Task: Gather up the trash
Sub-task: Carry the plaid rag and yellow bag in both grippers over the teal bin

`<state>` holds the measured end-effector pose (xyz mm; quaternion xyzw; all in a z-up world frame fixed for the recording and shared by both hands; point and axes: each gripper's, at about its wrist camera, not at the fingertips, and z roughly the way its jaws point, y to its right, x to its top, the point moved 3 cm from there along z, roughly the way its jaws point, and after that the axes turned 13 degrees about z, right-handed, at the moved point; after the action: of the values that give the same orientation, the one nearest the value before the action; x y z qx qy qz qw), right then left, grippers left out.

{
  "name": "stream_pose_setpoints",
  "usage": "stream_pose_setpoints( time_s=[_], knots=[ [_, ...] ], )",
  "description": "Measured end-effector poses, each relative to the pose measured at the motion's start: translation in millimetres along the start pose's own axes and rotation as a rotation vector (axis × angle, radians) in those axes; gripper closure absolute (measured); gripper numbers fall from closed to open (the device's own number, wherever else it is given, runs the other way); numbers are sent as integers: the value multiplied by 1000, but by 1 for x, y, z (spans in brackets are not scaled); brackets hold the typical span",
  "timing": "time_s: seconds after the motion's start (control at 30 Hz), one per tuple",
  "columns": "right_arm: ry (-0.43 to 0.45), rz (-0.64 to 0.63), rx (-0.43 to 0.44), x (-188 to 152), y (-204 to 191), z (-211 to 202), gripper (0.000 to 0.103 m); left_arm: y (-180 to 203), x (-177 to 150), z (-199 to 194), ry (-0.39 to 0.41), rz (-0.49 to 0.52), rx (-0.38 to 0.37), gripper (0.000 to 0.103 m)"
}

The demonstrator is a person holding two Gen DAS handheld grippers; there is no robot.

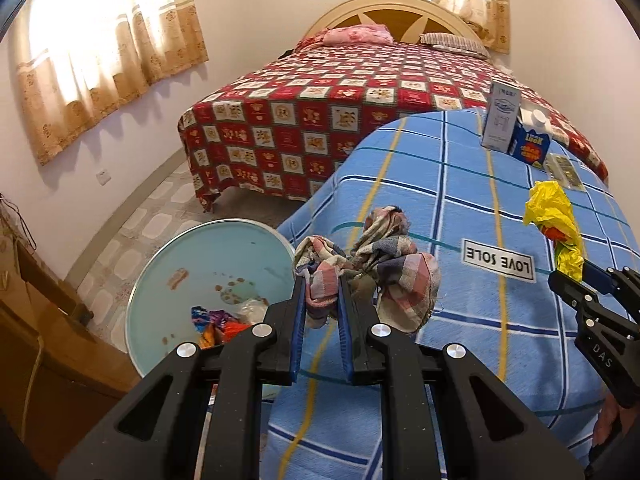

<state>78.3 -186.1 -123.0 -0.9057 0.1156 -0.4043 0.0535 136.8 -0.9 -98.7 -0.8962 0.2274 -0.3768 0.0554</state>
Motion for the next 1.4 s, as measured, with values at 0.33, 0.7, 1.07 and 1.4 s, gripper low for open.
stream_pose_setpoints(
  time_s=[0.33, 0.7, 1.07, 1.4],
  knots=[
    [-6, -68, 29, 2, -31, 3, 70, -31, -15, -3, -13, -29, 47, 88],
    [-19, -153, 67, 3, -72, 13, 70, -67, -31, -8, -26, -73, 93, 88],
    [-31, -203, 90, 4, -101, 23, 70, -89, -41, -6, -41, -104, 117, 88],
    [-35, -252, 115, 8, -125, 29, 70, -107, -50, -7, -53, -136, 144, 88]
  ],
)
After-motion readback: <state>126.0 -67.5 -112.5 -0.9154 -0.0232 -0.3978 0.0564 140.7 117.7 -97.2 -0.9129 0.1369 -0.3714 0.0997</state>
